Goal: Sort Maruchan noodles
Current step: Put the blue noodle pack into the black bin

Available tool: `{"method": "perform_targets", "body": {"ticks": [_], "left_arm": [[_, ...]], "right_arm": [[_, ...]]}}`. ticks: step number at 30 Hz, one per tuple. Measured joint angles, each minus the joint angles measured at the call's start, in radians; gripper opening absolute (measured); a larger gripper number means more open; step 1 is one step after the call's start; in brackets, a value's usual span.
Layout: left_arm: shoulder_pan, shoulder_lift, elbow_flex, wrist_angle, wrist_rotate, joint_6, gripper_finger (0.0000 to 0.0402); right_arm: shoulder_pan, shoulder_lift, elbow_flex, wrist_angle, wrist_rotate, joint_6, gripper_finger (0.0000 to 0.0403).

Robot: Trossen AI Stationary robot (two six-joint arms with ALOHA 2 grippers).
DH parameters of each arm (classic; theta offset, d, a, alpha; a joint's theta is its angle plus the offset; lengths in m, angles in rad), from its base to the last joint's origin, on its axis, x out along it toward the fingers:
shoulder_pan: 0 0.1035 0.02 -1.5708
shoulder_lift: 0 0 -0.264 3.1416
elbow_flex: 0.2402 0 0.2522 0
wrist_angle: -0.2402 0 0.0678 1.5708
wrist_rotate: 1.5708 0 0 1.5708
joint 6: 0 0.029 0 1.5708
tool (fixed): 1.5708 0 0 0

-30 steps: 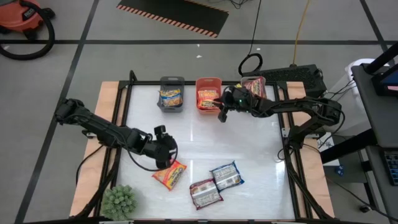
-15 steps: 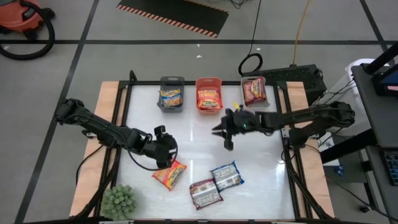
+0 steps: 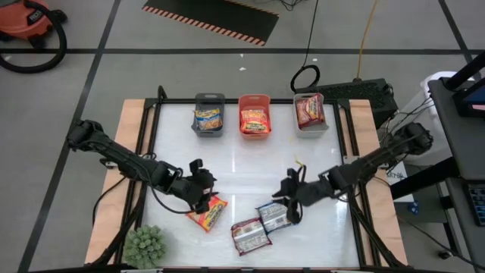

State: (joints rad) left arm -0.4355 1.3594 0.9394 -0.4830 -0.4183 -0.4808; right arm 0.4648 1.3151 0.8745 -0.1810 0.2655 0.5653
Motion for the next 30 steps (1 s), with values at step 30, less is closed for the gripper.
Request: {"method": "perform_targets", "body": {"ticks": [30], "left_arm": [[0.059,0.0,0.0,0.109,-0.037,0.113,0.0232]], "right_arm": [[0.42,0.227,-0.008,-0.175,0.158,0.594,0.0086]]}}
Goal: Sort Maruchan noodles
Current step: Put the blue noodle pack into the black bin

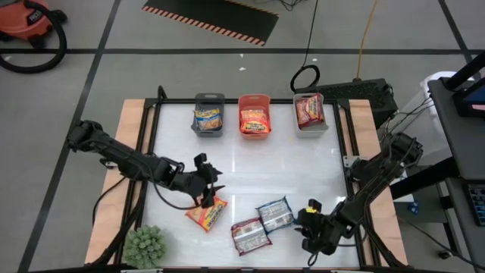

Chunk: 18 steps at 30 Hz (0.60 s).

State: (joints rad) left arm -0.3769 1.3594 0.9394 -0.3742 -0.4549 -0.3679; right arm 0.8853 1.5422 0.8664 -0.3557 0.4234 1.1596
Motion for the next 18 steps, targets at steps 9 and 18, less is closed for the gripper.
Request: {"method": "perform_targets", "body": {"ticks": [9,18], "left_arm": [[0.01,0.0,0.0,0.037,0.0,-0.009,0.0232],[-0.021,0.0,0.0,0.032,0.001,-0.011,0.0232]], "right_arm": [[-0.013,0.116,-0.03,0.043,-0.023,-0.027,0.0194],[-0.061,0.147,-0.03,0.044,0.064,-0.156,0.0216]]}}
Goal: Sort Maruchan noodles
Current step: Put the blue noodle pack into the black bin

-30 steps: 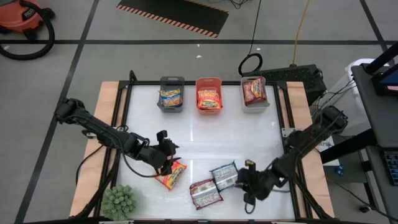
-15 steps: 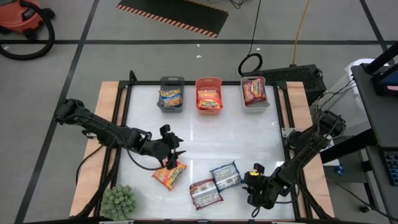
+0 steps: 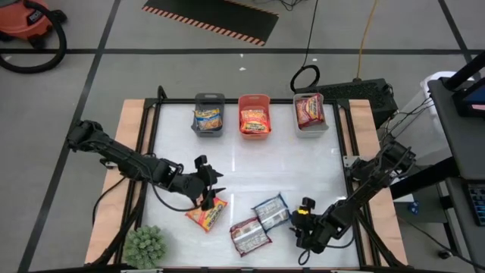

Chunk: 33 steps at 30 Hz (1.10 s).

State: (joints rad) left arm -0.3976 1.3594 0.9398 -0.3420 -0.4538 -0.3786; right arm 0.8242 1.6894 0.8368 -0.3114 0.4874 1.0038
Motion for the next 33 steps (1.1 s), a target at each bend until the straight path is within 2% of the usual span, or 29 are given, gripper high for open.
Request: {"method": "perform_targets", "body": {"ticks": [6,13,19,22,24,29,33], "left_arm": [[-0.01,0.0,0.0,-0.003,0.0,0.005,0.0232],[-0.011,0.0,0.0,-0.007,0.0,-0.002,0.0232],[-0.032,0.0,0.0,-0.046,0.0,-0.05,0.0232],[-0.044,0.0,0.0,-0.055,0.0,-0.061,0.0232],[-0.049,0.0,0.0,-0.055,0.0,-0.06,0.0232],[-0.048,0.0,0.0,-0.055,0.0,-0.023,0.0232],[-0.043,0.0,0.0,-0.056,0.0,0.019,0.0232]], "right_arm": [[-0.043,0.004,-0.004,-0.013,0.11,-0.05,0.0219],[-0.065,-0.009,-0.004,-0.041,0.082,-0.089,0.022],[-0.086,-0.063,-0.006,-0.121,0.114,-0.12,0.0222],[-0.107,-0.065,-0.012,-0.103,0.114,-0.138,0.0221],[-0.127,-0.065,-0.041,-0.025,0.091,-0.183,0.0219],[-0.201,-0.071,-0.131,0.177,-0.076,-0.265,0.0204],[-0.249,-0.071,-0.169,0.246,-0.096,-0.349,0.0172]]}}
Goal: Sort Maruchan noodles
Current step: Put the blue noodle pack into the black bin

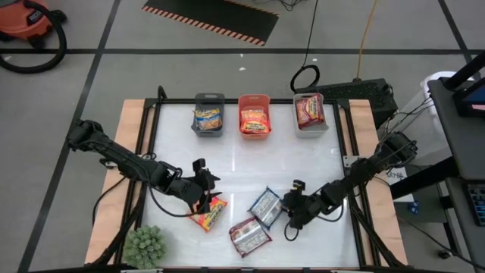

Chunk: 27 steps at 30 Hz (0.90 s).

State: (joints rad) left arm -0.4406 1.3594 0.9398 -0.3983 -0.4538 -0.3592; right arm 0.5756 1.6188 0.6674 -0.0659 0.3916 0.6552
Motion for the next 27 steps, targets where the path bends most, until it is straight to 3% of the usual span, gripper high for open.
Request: {"method": "perform_targets", "body": {"ticks": [12,21,27], "left_arm": [[0.05,0.0,0.0,-0.025,-0.001,0.074,0.0232],[0.061,0.0,0.0,-0.022,-0.001,0.132,0.0232],[0.072,0.0,0.0,-0.015,-0.002,0.187,0.0232]], "right_arm": [[-0.139,0.007,-0.012,0.202,-0.005,-0.434,0.0036],[-0.284,-0.126,-0.01,0.253,0.032,-0.648,0.0009],[-0.355,-0.264,-0.009,0.365,0.058,-0.883,0.0002]]}}
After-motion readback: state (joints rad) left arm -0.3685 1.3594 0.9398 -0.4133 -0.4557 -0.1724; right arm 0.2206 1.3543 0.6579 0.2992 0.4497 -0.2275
